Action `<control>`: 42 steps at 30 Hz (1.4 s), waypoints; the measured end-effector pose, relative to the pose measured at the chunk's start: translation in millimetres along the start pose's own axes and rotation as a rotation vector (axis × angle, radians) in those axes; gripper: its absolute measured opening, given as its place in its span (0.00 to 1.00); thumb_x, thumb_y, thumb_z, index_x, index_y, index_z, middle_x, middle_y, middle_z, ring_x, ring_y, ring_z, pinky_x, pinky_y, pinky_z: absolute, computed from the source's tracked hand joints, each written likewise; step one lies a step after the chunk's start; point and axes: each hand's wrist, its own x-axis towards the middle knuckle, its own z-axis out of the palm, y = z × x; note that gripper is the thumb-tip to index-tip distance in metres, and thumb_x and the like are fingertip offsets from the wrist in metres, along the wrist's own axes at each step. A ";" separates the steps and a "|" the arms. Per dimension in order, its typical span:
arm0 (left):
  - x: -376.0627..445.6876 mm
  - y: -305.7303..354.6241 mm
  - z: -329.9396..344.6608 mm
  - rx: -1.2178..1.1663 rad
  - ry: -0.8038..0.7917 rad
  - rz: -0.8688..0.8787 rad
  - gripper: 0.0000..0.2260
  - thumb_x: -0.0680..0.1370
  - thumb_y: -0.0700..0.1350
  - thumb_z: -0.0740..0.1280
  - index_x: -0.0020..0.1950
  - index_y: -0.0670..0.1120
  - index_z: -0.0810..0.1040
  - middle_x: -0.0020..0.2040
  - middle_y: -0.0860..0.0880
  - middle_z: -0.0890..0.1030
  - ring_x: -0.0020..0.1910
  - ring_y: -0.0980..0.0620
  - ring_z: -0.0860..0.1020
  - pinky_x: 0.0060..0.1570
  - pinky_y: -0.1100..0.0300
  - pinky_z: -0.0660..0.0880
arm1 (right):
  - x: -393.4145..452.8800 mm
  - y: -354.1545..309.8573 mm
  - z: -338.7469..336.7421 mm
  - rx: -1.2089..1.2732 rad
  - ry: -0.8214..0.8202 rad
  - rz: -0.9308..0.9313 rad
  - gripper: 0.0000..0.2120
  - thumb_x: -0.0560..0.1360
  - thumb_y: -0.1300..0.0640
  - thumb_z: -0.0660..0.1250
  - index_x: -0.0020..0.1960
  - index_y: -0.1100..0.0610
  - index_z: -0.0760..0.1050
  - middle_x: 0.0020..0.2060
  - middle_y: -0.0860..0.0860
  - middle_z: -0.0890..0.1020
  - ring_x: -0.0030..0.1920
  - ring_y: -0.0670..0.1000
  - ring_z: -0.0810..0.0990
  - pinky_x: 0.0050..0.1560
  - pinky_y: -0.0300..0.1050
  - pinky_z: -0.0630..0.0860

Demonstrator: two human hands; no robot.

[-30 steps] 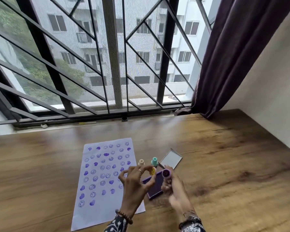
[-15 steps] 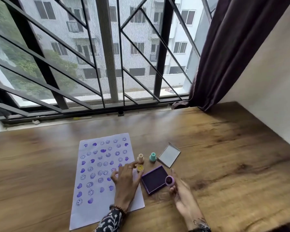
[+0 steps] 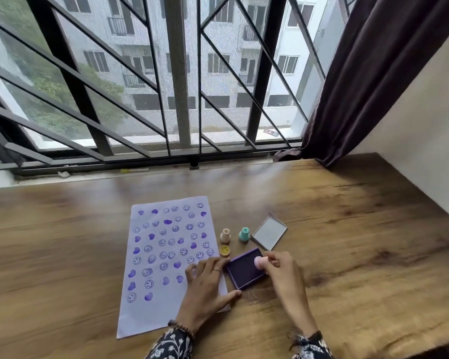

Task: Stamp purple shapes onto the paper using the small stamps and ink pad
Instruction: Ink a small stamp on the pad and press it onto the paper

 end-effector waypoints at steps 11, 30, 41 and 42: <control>0.0 -0.4 0.7 0.018 0.019 0.002 0.31 0.66 0.64 0.67 0.64 0.51 0.69 0.60 0.52 0.75 0.57 0.58 0.61 0.55 0.55 0.51 | 12.4 -53.5 -20.0 -0.373 0.168 -0.401 0.02 0.72 0.58 0.69 0.40 0.54 0.79 0.37 0.50 0.81 0.37 0.49 0.78 0.35 0.38 0.67; 0.1 2.4 -4.1 0.025 -0.036 -0.038 0.30 0.67 0.66 0.60 0.63 0.51 0.70 0.59 0.52 0.77 0.59 0.55 0.69 0.57 0.53 0.54 | 13.4 -16.3 20.5 -0.452 0.011 -0.218 0.09 0.77 0.54 0.63 0.42 0.58 0.75 0.39 0.53 0.78 0.35 0.54 0.74 0.34 0.43 0.64; 1.7 1.6 -5.1 0.002 -0.095 -0.058 0.31 0.67 0.66 0.61 0.65 0.51 0.69 0.60 0.53 0.76 0.60 0.57 0.66 0.58 0.53 0.54 | 28.5 -27.1 19.8 -0.603 -0.097 -0.172 0.05 0.76 0.59 0.62 0.43 0.58 0.75 0.43 0.54 0.78 0.39 0.52 0.73 0.36 0.41 0.64; 1.8 1.5 -4.9 0.002 -0.094 -0.057 0.31 0.67 0.66 0.61 0.65 0.51 0.69 0.60 0.53 0.76 0.60 0.57 0.66 0.58 0.52 0.54 | 29.8 -28.3 19.6 -0.615 -0.108 -0.172 0.05 0.76 0.59 0.62 0.44 0.58 0.75 0.44 0.54 0.78 0.41 0.52 0.75 0.37 0.41 0.65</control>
